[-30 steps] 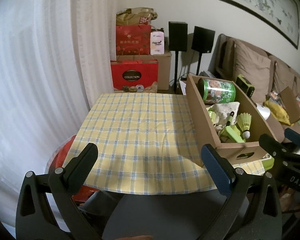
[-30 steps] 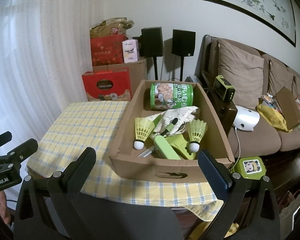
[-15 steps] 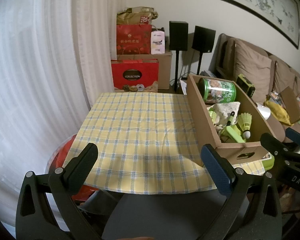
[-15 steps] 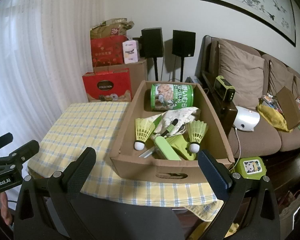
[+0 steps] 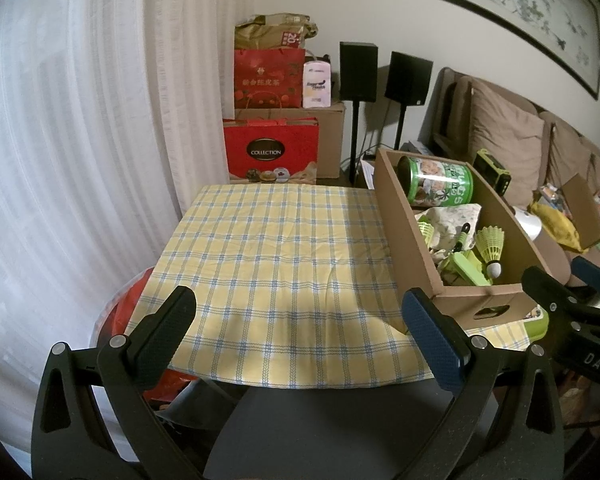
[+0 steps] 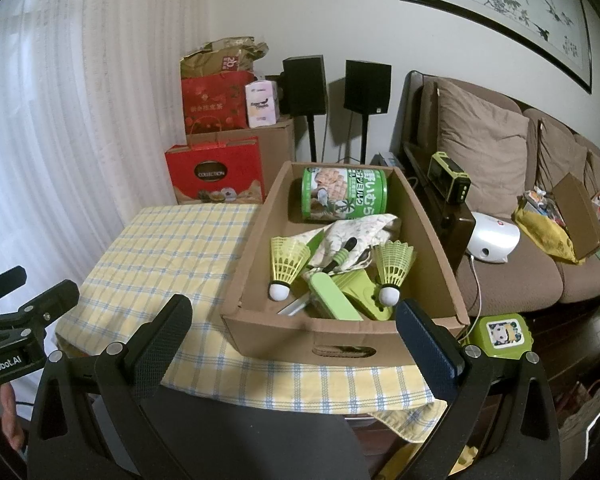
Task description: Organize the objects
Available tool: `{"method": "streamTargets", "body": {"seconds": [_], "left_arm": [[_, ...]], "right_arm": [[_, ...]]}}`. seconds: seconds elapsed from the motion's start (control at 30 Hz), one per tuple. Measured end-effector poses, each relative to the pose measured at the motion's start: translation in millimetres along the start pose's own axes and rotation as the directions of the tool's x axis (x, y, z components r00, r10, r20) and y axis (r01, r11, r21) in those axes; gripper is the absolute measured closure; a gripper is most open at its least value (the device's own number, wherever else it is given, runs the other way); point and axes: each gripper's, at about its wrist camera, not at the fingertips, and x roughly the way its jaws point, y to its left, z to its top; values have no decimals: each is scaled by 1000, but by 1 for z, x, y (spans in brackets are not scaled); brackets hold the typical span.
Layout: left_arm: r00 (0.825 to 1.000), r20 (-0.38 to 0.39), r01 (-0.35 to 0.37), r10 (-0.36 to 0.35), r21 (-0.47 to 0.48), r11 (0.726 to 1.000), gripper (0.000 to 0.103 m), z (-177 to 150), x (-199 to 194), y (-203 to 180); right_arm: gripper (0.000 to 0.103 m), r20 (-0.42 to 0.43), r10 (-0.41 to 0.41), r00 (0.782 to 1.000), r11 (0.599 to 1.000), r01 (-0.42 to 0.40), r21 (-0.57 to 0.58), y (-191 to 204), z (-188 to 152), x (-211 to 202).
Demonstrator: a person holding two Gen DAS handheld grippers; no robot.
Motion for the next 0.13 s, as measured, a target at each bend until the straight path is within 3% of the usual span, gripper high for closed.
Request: {"method": "streamTargets", "body": {"seconds": [0.13], "left_arm": [[1000,-3,4,-4,-3,1000,0,0,0,1]], "right_arm": [[1,0,1,1000,1000,-1,1,0,0,0]]}}
